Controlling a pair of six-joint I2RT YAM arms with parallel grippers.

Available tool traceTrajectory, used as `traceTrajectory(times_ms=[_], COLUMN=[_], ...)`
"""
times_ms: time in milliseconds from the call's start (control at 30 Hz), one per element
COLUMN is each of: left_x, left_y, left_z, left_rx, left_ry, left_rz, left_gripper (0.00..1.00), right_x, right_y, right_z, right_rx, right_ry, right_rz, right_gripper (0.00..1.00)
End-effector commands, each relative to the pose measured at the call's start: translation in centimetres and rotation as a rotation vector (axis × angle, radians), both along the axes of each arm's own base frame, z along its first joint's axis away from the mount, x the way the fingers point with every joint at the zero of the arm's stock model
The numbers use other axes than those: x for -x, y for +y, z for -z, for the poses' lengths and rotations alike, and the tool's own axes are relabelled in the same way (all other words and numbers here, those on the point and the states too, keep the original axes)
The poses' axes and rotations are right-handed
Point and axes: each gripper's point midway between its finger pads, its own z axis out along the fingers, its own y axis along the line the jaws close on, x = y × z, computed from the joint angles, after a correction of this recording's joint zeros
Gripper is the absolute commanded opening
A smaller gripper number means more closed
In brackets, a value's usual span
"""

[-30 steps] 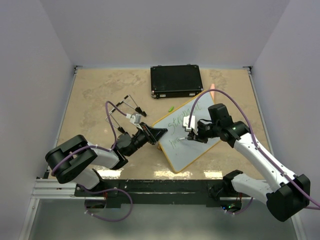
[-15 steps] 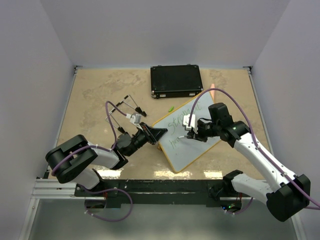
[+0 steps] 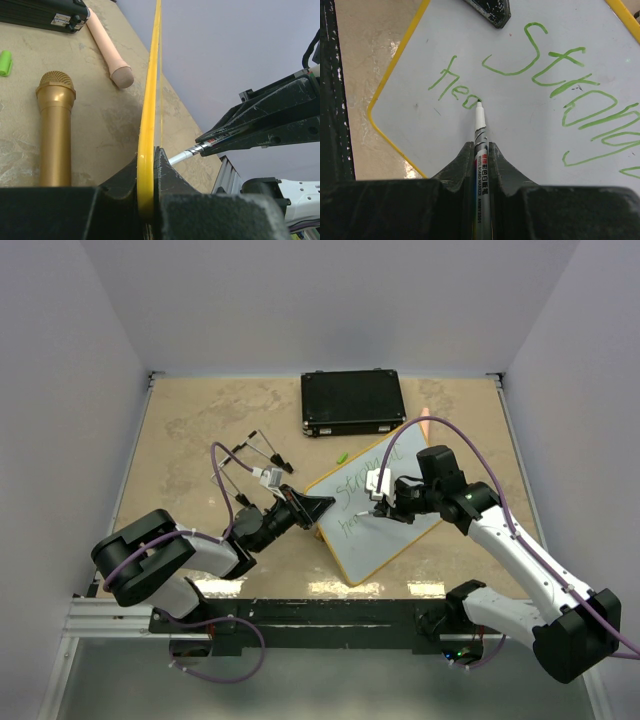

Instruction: Write a sentence on the whiteboard

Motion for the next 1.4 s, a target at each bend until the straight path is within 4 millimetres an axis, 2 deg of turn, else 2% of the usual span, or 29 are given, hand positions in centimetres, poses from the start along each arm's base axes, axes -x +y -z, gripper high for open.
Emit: traceTrajectory(times_ms=[0,367,1000,1233,1367], left_x=[-0.2,-0.2,-0.3,-0.3,-0.3], left_y=[-0.2,-0.2,-0.2,-0.2,-0.3], left_z=[0.6,0.6,0.5,0.6,0.4], left_rx=[-0.072,-0.074,-0.084,-0.086,-0.083], left_ry=[-0.059,-0.060,-0.067,-0.068,-0.069], left_rz=[0.005,0.005,0.001,0.002,0.004], left_gripper=[0.00,0.00,0.00,0.00,0.00], right_x=[-1.3,-0.4,0.5,0.6,0.9], right_y=[0.1,-0.8,-1.8,-1.7,-1.0], right_z=[-1.7,0.0,1.3,0.8,-1.7], right_rx=[-0.010,0.038,0.081,0.067,0.004], right_ry=[-0.081,-0.049,-0.025,-0.030,-0.068], right_rz=[0.014,0.011,0.020,0.016,-0.013], right_gripper=[0.00,0.00,0.00,0.00,0.00])
